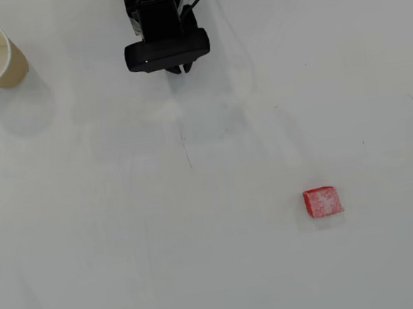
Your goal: Pick up the cube and drop it in the cup.
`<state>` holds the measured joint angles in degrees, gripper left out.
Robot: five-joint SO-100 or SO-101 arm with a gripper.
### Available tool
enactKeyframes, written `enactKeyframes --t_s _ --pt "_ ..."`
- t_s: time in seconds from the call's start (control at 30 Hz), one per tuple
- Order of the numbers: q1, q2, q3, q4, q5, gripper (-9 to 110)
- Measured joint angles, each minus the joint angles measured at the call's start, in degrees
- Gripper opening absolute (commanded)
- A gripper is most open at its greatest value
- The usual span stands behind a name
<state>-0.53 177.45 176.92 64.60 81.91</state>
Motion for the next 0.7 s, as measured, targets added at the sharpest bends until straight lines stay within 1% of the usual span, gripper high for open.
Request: enactKeyframes --t_s 0.23,0.37,0.7 --pt "0.0 0.0 0.0 -0.09 0.0 0" --pt "-2.29 0.0 0.0 -2.2 0.0 0" --pt "-2.11 0.0 0.0 -20.74 0.0 0"
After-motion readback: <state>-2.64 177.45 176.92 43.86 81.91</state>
